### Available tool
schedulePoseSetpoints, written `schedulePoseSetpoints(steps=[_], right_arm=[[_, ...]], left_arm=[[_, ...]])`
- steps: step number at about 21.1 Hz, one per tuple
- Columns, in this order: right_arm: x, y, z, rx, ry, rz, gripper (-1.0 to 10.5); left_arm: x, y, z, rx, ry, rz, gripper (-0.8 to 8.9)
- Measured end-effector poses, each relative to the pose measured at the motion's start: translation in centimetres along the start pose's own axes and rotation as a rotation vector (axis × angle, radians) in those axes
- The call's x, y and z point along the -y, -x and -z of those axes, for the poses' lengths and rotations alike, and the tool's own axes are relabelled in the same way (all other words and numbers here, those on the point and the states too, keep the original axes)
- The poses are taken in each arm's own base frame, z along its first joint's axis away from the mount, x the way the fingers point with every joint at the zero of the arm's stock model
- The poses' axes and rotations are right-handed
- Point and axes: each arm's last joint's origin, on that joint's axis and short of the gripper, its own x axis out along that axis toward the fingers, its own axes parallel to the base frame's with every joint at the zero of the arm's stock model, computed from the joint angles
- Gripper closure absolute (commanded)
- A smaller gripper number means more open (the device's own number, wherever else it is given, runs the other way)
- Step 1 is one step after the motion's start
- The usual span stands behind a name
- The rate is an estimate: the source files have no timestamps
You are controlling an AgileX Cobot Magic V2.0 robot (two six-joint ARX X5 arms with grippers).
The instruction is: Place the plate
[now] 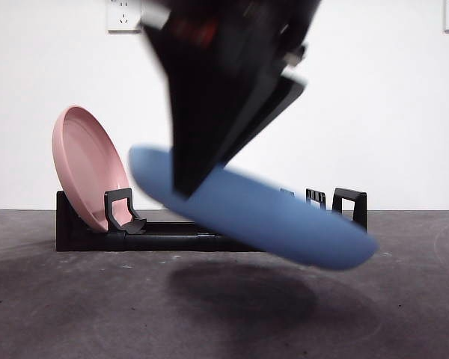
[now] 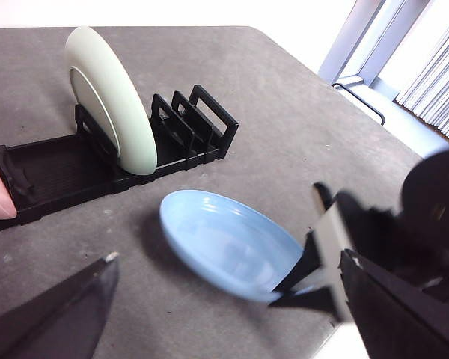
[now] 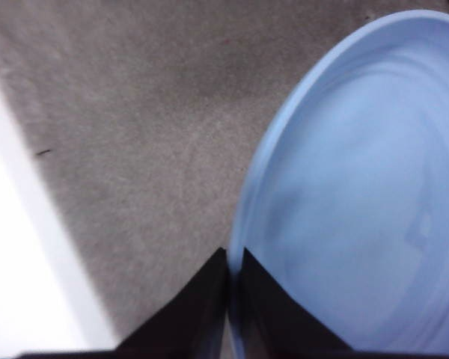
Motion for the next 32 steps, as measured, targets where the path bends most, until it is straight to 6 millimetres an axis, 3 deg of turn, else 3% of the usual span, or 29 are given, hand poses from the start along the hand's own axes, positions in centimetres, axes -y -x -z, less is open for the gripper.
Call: schedulePoseSetpoints(steps=[8,15,20,23,26,32], right_arm=[[-2.1,-4.5,0.3,-0.078,0.082,0.091,9.3],[-2.5,-6.6,0.6,-0.116,0.103,0.103,9.2],[-2.1,-6.5,0.5,-0.134,0.077,0.098,6.5],[-0.4,-4.6,-1.0,-0.104,0.002,0.038,5.9],[2.6,-1.0,-2.5,-0.049,-0.104,-0.075,5.6],[11.2,5.4,-1.3,0.152,-0.358,-0.249,5.6]], left_arm=[[0.0,0.0,0.0,0.000,0.000,0.000,3.49],[0.0,0.0,0.0,0.000,0.000,-0.007,3.49],[0.0,0.0,0.0,0.004,-0.004,-0.007,3.49],[0.0,0.0,0.0,0.004,-0.017,-0.007,3.49],[-0.2,-0.2,-0.1,-0.004,-0.024,-0.008,3.48],[-1.4,-1.8,-0.5,-0.064,0.041,-0.061,3.48]])
